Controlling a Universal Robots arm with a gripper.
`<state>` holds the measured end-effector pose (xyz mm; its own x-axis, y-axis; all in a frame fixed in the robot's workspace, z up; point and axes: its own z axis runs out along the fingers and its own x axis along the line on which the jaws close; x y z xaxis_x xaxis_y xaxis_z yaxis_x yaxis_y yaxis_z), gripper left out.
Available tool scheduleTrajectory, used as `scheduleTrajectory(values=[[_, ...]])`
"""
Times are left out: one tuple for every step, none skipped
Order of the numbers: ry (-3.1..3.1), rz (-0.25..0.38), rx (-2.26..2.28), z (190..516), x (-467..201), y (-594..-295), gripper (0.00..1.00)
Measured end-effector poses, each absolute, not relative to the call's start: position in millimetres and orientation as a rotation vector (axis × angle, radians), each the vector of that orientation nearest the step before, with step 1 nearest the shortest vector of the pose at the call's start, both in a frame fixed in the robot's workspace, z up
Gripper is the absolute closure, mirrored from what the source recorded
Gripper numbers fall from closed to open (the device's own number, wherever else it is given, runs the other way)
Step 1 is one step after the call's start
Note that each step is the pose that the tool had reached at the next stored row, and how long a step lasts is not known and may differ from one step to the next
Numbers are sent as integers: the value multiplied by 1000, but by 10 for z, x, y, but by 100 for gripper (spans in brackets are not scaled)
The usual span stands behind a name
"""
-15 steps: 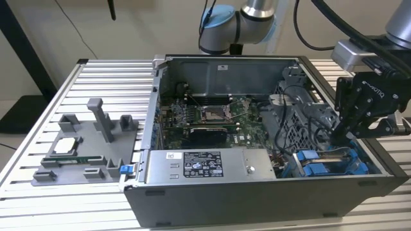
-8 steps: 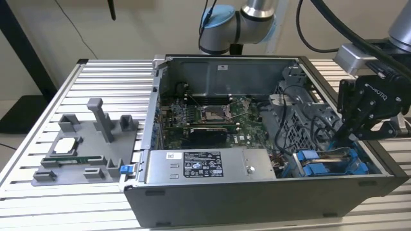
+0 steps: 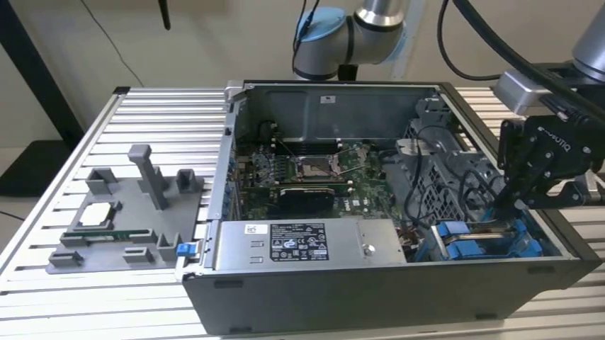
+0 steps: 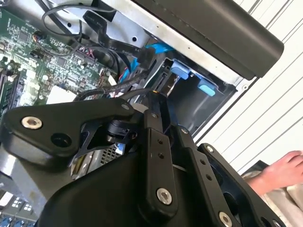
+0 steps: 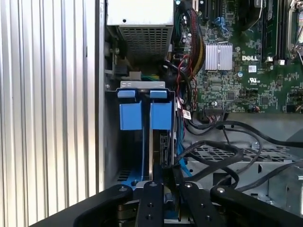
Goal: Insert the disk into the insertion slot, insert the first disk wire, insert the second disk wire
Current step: 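Insert the first disk wire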
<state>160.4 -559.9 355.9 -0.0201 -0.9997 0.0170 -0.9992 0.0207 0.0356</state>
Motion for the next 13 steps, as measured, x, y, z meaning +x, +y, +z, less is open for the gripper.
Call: scheduleTrajectory(values=[[-2217, -21, 2173, 3550, 1611, -5599, 100], [-2217, -21, 2173, 3539, 1623, -5599, 100], [-2217, -21, 2173, 3532, 1627, -5599, 100], [-2217, -21, 2173, 3526, 1627, -5599, 100], [-2217, -21, 2172, 3521, 1627, -5599, 100], [-2217, -21, 2172, 3517, 1627, -5599, 100], [-2217, -21, 2172, 3511, 1627, -5599, 100], [-2217, -21, 2173, 3505, 1627, -5600, 100], [-2217, -21, 2173, 3499, 1627, -5600, 100], [-2217, -21, 2173, 3493, 1627, -5599, 100], [-2217, -21, 2173, 3486, 1627, -5599, 100], [-2217, -21, 2173, 3478, 1627, -5599, 100], [-2217, -21, 2173, 3472, 1627, -5599, 100]])
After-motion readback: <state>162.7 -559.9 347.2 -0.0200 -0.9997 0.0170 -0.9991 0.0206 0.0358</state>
